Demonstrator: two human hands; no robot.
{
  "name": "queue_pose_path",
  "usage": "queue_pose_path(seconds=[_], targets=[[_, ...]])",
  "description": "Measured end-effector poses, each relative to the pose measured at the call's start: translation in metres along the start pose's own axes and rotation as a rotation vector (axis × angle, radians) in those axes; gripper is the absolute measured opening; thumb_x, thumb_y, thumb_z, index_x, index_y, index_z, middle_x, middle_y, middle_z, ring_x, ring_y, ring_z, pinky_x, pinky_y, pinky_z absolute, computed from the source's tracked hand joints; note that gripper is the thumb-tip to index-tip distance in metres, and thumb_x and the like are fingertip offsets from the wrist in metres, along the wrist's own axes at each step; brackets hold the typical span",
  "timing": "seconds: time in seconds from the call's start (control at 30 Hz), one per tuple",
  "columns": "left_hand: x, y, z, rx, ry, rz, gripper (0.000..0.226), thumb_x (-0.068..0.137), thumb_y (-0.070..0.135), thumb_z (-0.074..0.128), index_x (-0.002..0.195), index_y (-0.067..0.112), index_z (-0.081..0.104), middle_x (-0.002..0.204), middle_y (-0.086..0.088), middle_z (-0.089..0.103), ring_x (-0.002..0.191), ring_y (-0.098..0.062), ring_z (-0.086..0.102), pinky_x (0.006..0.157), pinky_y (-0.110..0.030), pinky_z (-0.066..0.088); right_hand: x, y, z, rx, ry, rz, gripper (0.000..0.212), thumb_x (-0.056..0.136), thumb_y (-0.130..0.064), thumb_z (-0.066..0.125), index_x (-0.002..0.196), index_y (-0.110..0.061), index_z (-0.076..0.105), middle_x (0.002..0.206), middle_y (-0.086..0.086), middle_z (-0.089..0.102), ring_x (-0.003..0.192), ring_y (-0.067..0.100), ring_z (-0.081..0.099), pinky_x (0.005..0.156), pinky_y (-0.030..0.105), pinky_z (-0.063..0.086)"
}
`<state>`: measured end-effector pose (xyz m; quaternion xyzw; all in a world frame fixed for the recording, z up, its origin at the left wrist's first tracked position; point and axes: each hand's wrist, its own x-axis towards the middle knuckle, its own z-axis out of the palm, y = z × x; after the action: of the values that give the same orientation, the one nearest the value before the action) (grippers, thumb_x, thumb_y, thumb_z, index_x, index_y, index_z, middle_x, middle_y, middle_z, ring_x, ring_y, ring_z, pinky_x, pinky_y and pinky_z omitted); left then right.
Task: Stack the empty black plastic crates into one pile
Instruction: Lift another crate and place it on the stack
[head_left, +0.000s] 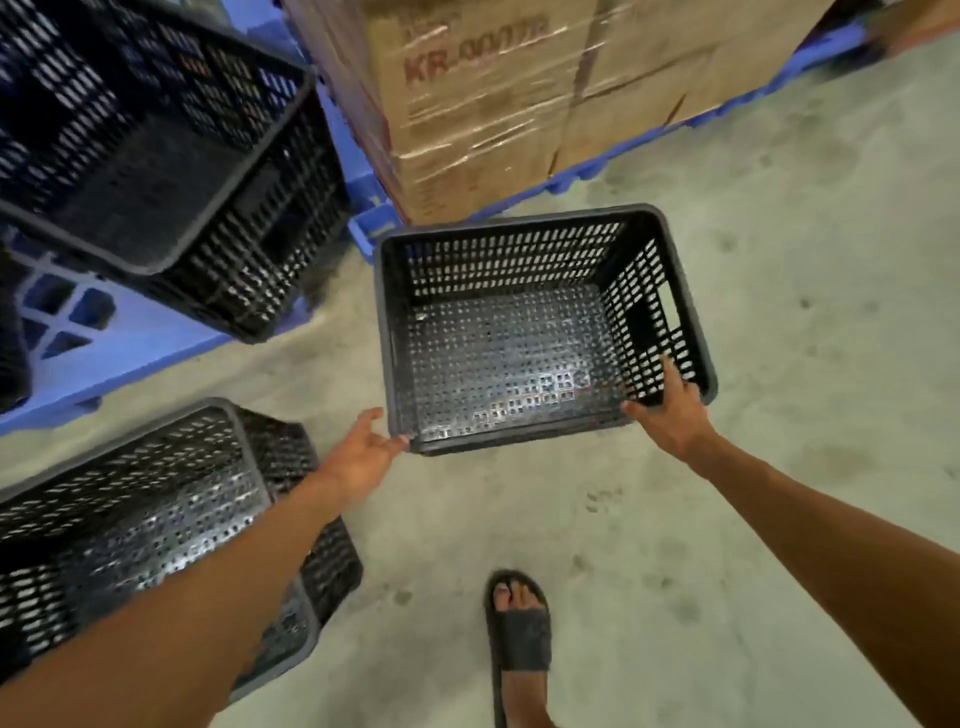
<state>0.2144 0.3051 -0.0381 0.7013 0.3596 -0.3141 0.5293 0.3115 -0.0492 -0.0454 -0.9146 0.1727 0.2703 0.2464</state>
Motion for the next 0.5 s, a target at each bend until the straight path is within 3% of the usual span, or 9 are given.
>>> queue_pose_path(seconds=[0.07, 0.13, 0.23, 0.3, 0.37, 0.5], targets=[[0.030, 0.017, 0.017, 0.043, 0.068, -0.003, 0.059, 0.095, 0.020, 0.058, 0.145, 0.021, 0.028, 0.113, -0.006, 0.060, 0.100, -0.026, 0.057, 0.092, -0.039, 0.047, 0.032, 0.017, -0.020, 0.018, 0.052, 0.054, 0.095, 0.085, -0.038, 0.067, 0.156, -0.021, 0.006, 0.156, 0.023, 0.019, 0.142, 0.040, 0.025, 0.117, 0.046, 0.024], [0.056, 0.026, 0.028, 0.087, 0.169, -0.018, 0.059, 0.092, 0.018, 0.061, 0.142, 0.016, 0.029, 0.126, -0.012, 0.061, 0.114, -0.031, 0.058, 0.099, -0.042, 0.045, 0.060, 0.035, -0.027, 0.050, 0.057, 0.080, 0.095, 0.087, -0.034, 0.066, 0.156, -0.020, 0.002, 0.158, 0.021, 0.015, 0.143, 0.041, 0.022, 0.118, 0.047, 0.023], [0.079, 0.032, 0.042, 0.197, 0.272, -0.069, 0.060, 0.090, 0.008, 0.060, 0.141, 0.008, 0.028, 0.129, -0.022, 0.057, 0.117, -0.040, 0.054, 0.096, -0.041, 0.042, 0.084, 0.054, -0.022, 0.115, 0.080, 0.096, 0.098, 0.085, -0.018, 0.069, 0.155, -0.012, 0.001, 0.155, 0.021, 0.022, 0.140, 0.039, 0.030, 0.116, 0.045, 0.027], [0.083, 0.032, 0.046, 0.320, 0.278, -0.112, 0.056, 0.091, 0.005, 0.054, 0.139, 0.005, 0.026, 0.122, -0.026, 0.055, 0.116, -0.045, 0.053, 0.091, -0.045, 0.042, 0.093, 0.063, -0.017, 0.137, 0.116, 0.138, 0.092, 0.082, -0.008, 0.069, 0.153, -0.008, 0.011, 0.147, 0.023, 0.026, 0.132, 0.042, 0.037, 0.112, 0.045, 0.032], [0.083, 0.029, 0.041, 0.350, 0.281, -0.129, 0.042, 0.089, 0.001, 0.053, 0.125, 0.006, 0.032, 0.112, -0.021, 0.053, 0.112, -0.044, 0.055, 0.082, -0.045, 0.047, 0.098, 0.064, -0.016, 0.181, 0.160, 0.164, 0.071, 0.080, 0.000, 0.063, 0.143, -0.002, 0.029, 0.138, 0.024, 0.033, 0.122, 0.044, 0.044, 0.106, 0.045, 0.038], [0.082, 0.026, 0.025, 0.333, 0.295, -0.137, 0.036, 0.079, -0.007, 0.057, 0.105, 0.012, 0.041, 0.106, -0.020, 0.061, 0.099, -0.039, 0.062, 0.082, -0.051, 0.057, 0.104, 0.055, -0.033, 0.300, 0.193, 0.272, 0.039, 0.084, 0.005, 0.043, 0.123, 0.003, 0.046, 0.120, 0.022, 0.052, 0.105, 0.036, 0.053, 0.084, 0.039, 0.046]])
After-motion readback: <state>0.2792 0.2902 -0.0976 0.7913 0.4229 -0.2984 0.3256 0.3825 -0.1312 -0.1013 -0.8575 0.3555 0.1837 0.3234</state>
